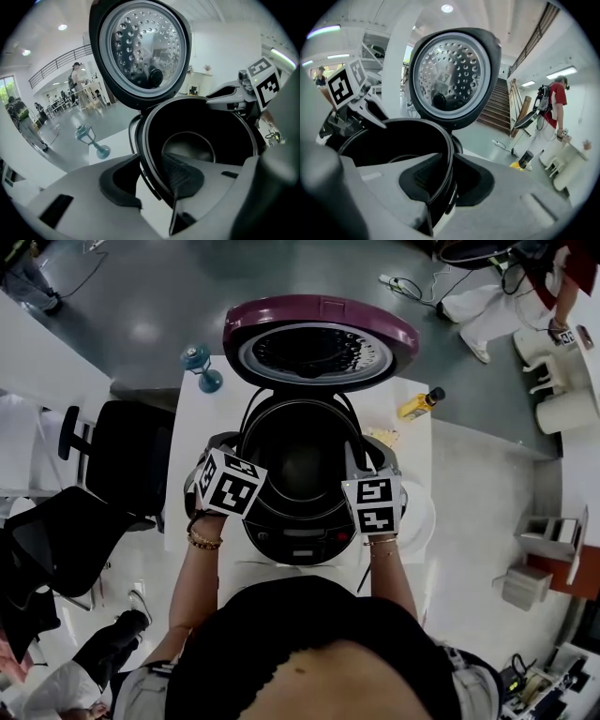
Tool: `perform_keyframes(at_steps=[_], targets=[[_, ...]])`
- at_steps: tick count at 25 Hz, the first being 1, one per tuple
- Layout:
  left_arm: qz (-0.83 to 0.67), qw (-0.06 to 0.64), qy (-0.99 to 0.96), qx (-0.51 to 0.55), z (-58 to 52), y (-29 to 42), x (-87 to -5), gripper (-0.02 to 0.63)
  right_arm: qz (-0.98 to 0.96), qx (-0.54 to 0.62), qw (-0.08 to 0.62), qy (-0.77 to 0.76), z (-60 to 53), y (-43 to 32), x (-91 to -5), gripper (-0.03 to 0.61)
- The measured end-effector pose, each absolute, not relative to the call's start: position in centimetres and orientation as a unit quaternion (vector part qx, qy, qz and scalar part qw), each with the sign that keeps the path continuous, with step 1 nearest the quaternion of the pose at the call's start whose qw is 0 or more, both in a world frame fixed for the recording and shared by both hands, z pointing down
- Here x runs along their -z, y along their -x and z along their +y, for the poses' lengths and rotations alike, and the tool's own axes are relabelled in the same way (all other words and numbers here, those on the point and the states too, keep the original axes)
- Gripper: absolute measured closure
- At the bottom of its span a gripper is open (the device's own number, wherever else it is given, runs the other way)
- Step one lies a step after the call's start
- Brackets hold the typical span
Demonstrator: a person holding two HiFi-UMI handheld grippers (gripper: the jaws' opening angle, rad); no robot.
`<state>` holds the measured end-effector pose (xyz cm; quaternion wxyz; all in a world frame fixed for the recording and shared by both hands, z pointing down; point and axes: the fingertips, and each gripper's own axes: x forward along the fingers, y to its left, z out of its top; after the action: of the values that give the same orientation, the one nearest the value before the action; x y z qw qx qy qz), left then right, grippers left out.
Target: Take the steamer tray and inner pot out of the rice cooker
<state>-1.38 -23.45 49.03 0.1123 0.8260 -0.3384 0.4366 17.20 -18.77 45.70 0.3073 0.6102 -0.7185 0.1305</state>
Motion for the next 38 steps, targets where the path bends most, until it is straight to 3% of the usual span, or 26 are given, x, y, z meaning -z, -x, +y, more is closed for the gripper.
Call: perform_keyframes(at_steps=[8, 17, 29, 38], targets=[[-0.336, 0.092, -0.825, -0.445, -22.7, 1.2, -47.6, 0.505, -0.738, -0.145, 0.248, -0.611, -18.9, -17.5, -44.4, 0.515], [-0.362, 0.138, -0.837, -0.386, -22.4, 1.9, -45.4, 0.529, -0.764, -0.181, 0.142, -0.603, -18.9, -17.5, -42.2, 0.534], [-0.382, 0.192, -0.853, -0.300, -20.8, 2.7, -42.4, 0.555, -0.780, -0.181, 0.073, -0.594, -17.4, -17.0, -38.8, 0.545], [-0.399, 0.193, -0.866, -0.231, -19.6, 4.2, -38.4, 0.566, -0.800, -0.153, 0.034, -0.578, -16.1, -15.5, -34.3, 0.549]])
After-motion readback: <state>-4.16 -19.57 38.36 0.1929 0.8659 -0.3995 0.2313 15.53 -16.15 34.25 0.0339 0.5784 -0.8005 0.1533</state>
